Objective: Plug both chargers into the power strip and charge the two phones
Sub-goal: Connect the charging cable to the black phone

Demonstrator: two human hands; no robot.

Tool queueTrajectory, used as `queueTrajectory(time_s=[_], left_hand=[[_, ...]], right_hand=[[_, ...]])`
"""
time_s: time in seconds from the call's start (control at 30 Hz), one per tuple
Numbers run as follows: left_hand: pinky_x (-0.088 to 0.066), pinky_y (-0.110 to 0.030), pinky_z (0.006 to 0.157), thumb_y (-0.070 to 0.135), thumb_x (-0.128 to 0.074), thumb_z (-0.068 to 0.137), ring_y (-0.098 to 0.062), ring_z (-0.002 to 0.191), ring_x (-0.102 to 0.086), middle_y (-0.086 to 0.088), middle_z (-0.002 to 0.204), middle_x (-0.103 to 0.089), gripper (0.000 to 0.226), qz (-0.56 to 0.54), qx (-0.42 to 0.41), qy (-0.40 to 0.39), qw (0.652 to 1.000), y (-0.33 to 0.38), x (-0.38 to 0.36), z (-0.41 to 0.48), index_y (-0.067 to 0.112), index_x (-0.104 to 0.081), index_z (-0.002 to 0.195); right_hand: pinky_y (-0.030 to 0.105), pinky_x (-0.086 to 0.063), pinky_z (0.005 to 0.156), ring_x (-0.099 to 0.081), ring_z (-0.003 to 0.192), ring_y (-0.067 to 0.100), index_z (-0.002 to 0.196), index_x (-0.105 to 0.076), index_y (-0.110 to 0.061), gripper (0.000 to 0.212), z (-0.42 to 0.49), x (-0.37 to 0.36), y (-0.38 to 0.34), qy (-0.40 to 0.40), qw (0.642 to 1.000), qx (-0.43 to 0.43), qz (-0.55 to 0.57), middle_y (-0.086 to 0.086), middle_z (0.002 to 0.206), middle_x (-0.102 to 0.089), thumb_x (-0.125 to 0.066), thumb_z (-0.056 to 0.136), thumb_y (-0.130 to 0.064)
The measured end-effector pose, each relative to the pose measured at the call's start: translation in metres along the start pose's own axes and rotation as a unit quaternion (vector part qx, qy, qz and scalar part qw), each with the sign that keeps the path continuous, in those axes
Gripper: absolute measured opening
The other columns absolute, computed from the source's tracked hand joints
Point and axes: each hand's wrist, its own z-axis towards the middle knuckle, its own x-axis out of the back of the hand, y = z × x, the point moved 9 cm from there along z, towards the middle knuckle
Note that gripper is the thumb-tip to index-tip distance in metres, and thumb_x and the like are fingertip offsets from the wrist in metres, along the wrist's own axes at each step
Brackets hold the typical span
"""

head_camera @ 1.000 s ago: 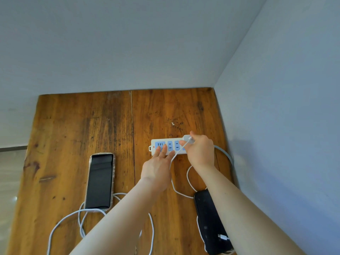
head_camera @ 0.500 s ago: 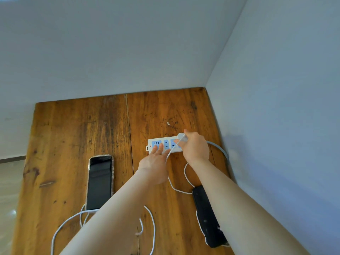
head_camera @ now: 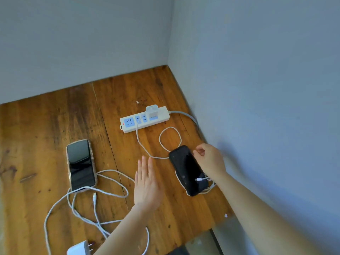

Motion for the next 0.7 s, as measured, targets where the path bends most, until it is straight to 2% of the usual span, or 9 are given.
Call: queueTrajectory(time_s=[0.13,0.27,0.33,0.4,0.47,0.53,0.63,0.7], left_hand=[[0.006,-0.033,0.116,0.024,-0.038,0.096,-0.019,0.147,0.02,-0.003,0.162,0.018,0.075,0.009,-0.024,-0.074,0.997,0.014,-0.037,-0.023,0.016,0.01,0.153],[0.004,-0.034,0.117,0.025,-0.036,0.097,-0.02,0.149,0.013,-0.002,0.163,0.012,0.071,0.041,-0.052,-0.076,0.995,0.03,-0.056,-0.032,0.016,0.005,0.154],[-0.006,-0.037,0.119,0.023,-0.04,0.095,-0.023,0.15,-0.001,-0.003,0.164,-0.003,0.069,0.026,-0.057,-0.055,0.996,0.04,-0.059,-0.035,0.018,-0.004,0.155],[-0.026,-0.039,0.114,0.02,-0.044,0.093,-0.024,0.142,-0.022,-0.004,0.156,-0.028,0.063,-0.03,-0.043,-0.023,0.998,0.049,-0.058,-0.036,0.019,-0.021,0.151],[-0.038,-0.038,0.104,0.018,-0.047,0.092,-0.023,0.13,-0.035,-0.003,0.142,-0.044,0.056,-0.104,-0.012,-0.002,0.995,0.056,-0.058,-0.034,0.019,-0.032,0.146],[-0.044,-0.037,0.098,0.02,-0.051,0.092,-0.023,0.124,-0.044,-0.004,0.135,-0.051,0.051,-0.169,0.037,0.001,0.985,0.06,-0.061,-0.031,0.018,-0.038,0.142],[-0.058,-0.039,0.08,0.02,-0.053,0.092,-0.027,0.108,-0.059,-0.008,0.128,-0.056,0.046,-0.263,0.144,-0.004,0.954,0.062,-0.07,-0.031,0.013,-0.041,0.136],[-0.056,-0.03,0.063,0.022,-0.052,0.094,-0.027,0.1,-0.063,-0.011,0.123,-0.06,0.045,-0.308,0.209,0.0,0.928,0.063,-0.075,-0.032,0.011,-0.042,0.136]], right_hand=[[0.022,-0.049,0.066,-0.062,0.081,0.014,0.106,-0.066,-0.016,0.02,-0.041,0.012,0.052,0.002,0.998,-0.028,-0.055,0.003,0.101,-0.069,-0.053,0.091,-0.016],[0.028,-0.051,0.084,-0.059,0.101,0.017,0.118,-0.063,-0.017,0.03,-0.063,0.004,0.059,-0.011,0.991,0.042,-0.123,0.002,0.117,-0.064,-0.053,0.091,-0.009],[0.029,-0.047,0.09,-0.055,0.108,0.018,0.122,-0.06,-0.018,0.033,-0.068,-0.007,0.055,-0.028,0.987,0.08,-0.14,0.001,0.122,-0.061,-0.053,0.091,-0.009],[0.03,-0.046,0.087,-0.054,0.107,0.019,0.122,-0.058,-0.017,0.031,-0.068,-0.015,0.054,-0.037,0.978,0.105,-0.178,0.001,0.119,-0.061,-0.054,0.091,-0.013],[0.029,-0.044,0.078,-0.056,0.099,0.02,0.114,-0.061,-0.015,0.023,-0.07,-0.019,0.056,-0.038,0.97,0.118,-0.211,0.004,0.109,-0.063,-0.054,0.092,-0.014],[0.029,-0.04,0.069,-0.058,0.086,0.021,0.103,-0.061,-0.014,0.014,-0.074,-0.02,0.061,-0.043,0.97,0.119,-0.206,0.005,0.097,-0.062,-0.051,0.093,-0.013],[0.02,-0.03,0.052,-0.049,0.063,0.01,0.093,-0.055,-0.018,0.011,-0.082,-0.015,0.074,-0.045,0.988,0.087,-0.121,-0.001,0.08,-0.057,-0.046,0.097,-0.02],[0.019,-0.026,0.048,-0.044,0.057,0.006,0.09,-0.052,-0.02,0.015,-0.084,-0.015,0.082,-0.067,0.994,0.065,-0.061,-0.005,0.073,-0.053,-0.041,0.099,-0.025]])
